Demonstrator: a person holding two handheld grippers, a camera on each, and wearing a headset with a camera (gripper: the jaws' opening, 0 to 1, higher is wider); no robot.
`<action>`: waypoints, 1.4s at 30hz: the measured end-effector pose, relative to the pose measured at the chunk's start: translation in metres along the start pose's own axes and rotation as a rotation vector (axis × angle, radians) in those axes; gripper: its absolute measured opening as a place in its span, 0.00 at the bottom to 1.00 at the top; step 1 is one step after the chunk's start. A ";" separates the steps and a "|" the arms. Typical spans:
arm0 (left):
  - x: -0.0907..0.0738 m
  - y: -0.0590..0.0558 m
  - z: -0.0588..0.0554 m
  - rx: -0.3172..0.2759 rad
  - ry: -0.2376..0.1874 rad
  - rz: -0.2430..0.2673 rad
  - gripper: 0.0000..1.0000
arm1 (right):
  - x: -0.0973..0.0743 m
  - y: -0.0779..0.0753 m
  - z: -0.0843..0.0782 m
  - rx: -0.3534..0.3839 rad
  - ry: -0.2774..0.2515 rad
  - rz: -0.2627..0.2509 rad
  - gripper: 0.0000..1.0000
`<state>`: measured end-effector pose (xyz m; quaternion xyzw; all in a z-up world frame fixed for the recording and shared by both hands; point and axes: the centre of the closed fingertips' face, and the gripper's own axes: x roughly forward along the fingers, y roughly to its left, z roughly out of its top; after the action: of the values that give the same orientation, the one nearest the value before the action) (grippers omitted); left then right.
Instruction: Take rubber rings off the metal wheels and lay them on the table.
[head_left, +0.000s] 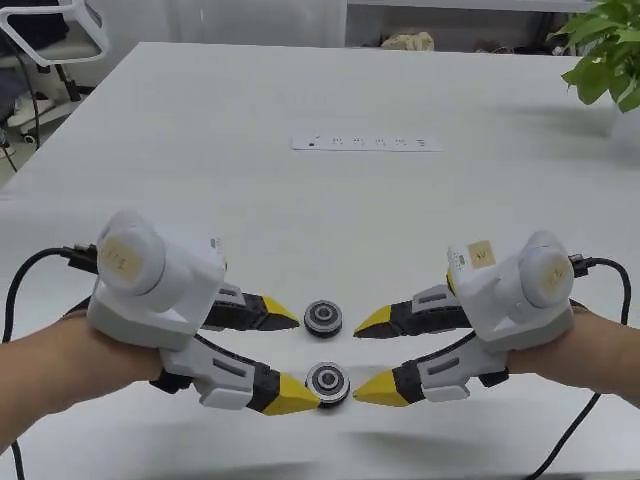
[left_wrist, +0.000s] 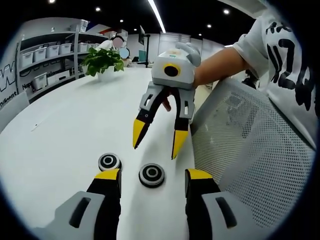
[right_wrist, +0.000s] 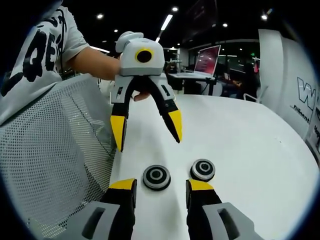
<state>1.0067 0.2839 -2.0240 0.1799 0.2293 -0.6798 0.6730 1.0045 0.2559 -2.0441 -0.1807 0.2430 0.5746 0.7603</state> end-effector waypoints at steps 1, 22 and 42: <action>0.001 0.001 -0.001 0.003 0.003 -0.004 0.46 | 0.001 0.000 0.000 0.000 0.000 0.001 0.37; 0.024 -0.002 -0.014 0.014 0.045 -0.062 0.29 | 0.007 -0.003 -0.015 0.049 0.009 0.013 0.36; 0.033 -0.003 -0.018 0.065 0.049 -0.034 0.11 | 0.009 0.000 -0.020 0.059 0.020 0.021 0.36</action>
<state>1.0016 0.2664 -2.0574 0.2145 0.2264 -0.6936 0.6493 1.0034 0.2519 -2.0662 -0.1612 0.2692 0.5735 0.7568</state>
